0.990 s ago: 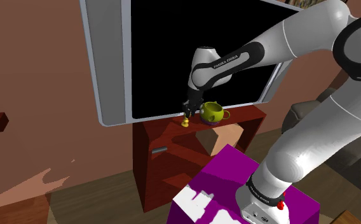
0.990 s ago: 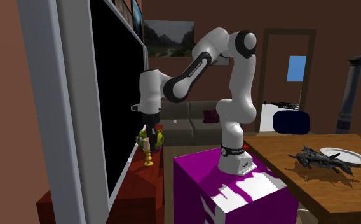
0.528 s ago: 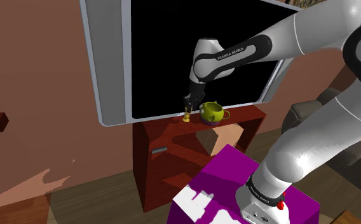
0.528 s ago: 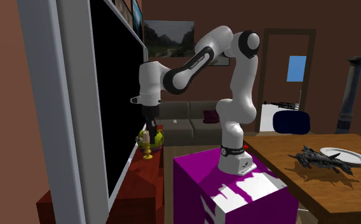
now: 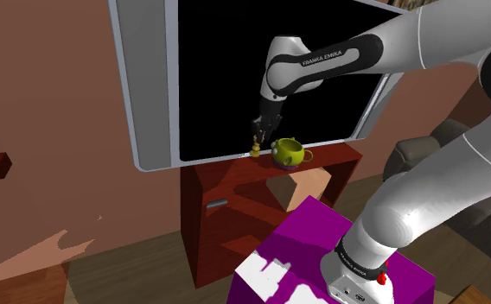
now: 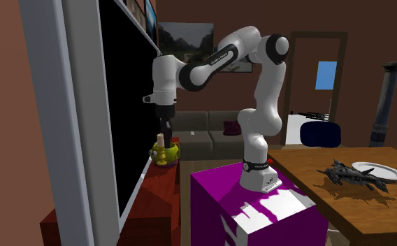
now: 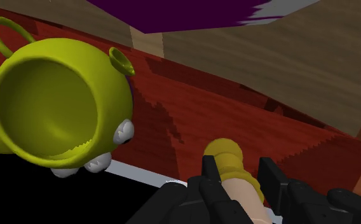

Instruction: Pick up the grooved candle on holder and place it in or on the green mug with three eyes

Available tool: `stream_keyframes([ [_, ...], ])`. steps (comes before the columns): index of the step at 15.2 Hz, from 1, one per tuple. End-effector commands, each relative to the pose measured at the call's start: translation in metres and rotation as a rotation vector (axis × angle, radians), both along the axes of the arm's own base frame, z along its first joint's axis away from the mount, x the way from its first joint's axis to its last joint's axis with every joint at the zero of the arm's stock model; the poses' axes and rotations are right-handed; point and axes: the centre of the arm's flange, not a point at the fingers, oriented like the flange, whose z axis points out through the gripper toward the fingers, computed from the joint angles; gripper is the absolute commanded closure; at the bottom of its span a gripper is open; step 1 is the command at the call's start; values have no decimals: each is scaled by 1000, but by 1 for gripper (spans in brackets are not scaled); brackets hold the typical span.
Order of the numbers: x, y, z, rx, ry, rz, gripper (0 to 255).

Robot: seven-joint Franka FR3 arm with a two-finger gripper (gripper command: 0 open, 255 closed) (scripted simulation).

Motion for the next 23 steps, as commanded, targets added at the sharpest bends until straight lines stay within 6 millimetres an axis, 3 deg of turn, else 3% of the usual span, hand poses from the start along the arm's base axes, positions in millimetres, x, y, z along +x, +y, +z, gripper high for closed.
stream_keyframes([
  [1,0,0,10,0,1,0,255],
  [17,0,0,93,0,1,0,255],
  [23,-29,-73,104,0,1,0,255],
])
